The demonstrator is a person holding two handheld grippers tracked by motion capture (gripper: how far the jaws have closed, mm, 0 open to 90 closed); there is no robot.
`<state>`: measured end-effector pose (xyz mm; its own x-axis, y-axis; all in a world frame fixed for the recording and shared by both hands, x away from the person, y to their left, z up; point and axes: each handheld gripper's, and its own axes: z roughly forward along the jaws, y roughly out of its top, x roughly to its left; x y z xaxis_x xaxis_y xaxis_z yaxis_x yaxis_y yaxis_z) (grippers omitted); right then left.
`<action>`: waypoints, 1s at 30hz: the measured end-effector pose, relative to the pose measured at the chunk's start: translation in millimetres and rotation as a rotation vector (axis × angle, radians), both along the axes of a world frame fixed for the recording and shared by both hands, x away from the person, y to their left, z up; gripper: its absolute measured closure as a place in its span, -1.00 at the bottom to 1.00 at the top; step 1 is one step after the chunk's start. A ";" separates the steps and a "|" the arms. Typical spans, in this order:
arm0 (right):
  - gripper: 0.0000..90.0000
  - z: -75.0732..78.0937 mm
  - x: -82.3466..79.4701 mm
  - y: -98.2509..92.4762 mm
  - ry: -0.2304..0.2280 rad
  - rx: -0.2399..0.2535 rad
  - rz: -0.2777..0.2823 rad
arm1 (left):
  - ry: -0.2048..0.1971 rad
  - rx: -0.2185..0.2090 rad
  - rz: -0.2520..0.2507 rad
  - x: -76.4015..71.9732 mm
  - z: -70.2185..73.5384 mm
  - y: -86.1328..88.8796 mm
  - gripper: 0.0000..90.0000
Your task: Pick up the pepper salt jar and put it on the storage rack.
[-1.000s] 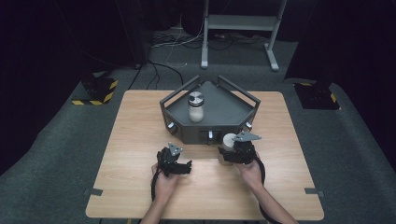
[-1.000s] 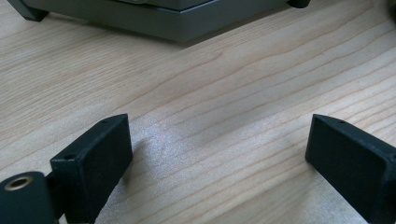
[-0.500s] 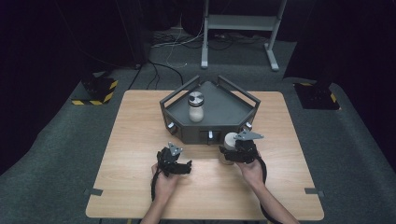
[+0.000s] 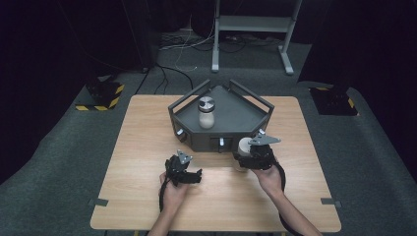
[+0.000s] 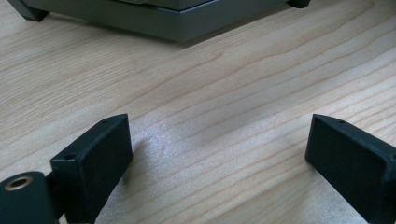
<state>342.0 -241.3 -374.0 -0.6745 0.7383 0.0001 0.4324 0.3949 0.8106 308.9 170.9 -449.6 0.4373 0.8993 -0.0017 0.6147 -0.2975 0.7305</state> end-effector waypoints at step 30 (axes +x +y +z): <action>-0.25 50.7 6.8 -14.4 -0.003 -0.018 0.043 | 0.000 0.000 0.001 -0.1 0.0 -0.1 -0.84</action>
